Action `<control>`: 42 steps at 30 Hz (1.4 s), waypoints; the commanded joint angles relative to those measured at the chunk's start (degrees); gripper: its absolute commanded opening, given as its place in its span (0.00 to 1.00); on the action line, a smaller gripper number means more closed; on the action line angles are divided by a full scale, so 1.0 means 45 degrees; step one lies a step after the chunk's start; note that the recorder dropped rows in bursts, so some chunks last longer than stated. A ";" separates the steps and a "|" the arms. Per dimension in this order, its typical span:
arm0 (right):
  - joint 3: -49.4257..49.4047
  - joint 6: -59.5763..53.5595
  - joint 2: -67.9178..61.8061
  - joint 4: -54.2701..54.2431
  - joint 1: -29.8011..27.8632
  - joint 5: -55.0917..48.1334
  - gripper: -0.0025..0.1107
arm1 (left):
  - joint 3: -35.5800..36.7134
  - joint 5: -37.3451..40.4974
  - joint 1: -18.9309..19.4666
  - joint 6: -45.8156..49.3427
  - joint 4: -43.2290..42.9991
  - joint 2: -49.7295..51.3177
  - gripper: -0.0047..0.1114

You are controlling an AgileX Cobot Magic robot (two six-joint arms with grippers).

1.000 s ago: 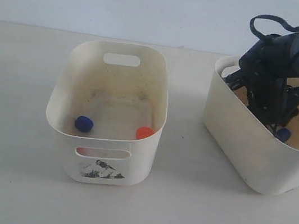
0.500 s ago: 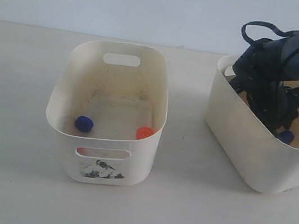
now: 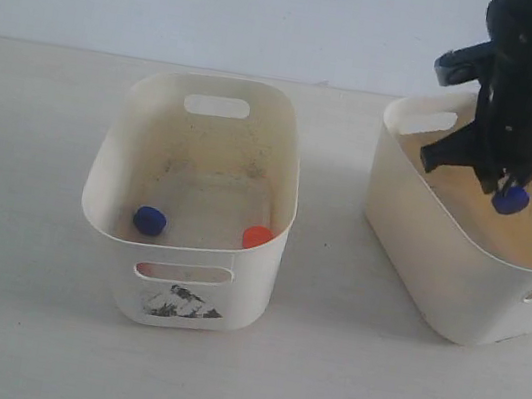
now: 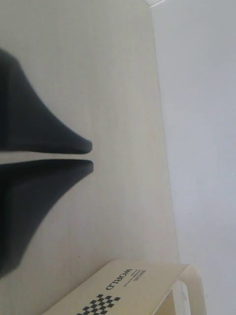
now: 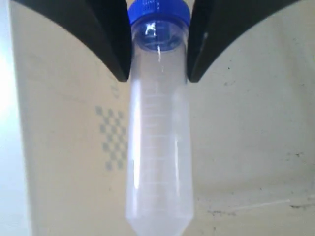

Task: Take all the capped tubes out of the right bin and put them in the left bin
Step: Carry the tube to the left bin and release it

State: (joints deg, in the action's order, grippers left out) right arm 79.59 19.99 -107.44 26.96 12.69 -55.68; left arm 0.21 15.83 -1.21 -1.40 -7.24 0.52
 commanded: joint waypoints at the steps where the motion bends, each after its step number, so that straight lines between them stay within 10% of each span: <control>1: -0.0036 -0.0912 0.1812 -0.2051 -0.0037 0.0183 0.02 | -0.0046 -0.0186 0.0014 -0.0147 0.0085 -0.0025 0.08; 5: -0.0036 -0.3066 0.3877 -0.6574 0.0400 0.1231 0.02 | -0.0046 -0.0186 0.0014 -0.0147 0.0085 -0.0025 0.08; 22: -0.0036 -0.2738 0.2697 -0.8434 0.4893 0.3764 0.03 | -0.0046 -0.0186 0.0014 -0.0147 0.0085 -0.0025 0.08; 31: -0.0036 -0.3496 0.1355 -0.8720 0.5171 0.4602 0.62 | -0.0046 -0.0186 0.0014 -0.0147 0.0085 -0.0025 0.08; 42: 0.1432 -0.3335 0.1565 -0.6810 0.3872 0.2685 0.49 | -0.0046 -0.0186 0.0014 -0.0147 0.0085 -0.0025 0.08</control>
State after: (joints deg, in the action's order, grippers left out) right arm 82.73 4.90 -101.78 -7.18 34.07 -39.00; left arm 0.21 15.83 -1.21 -1.40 -7.24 0.52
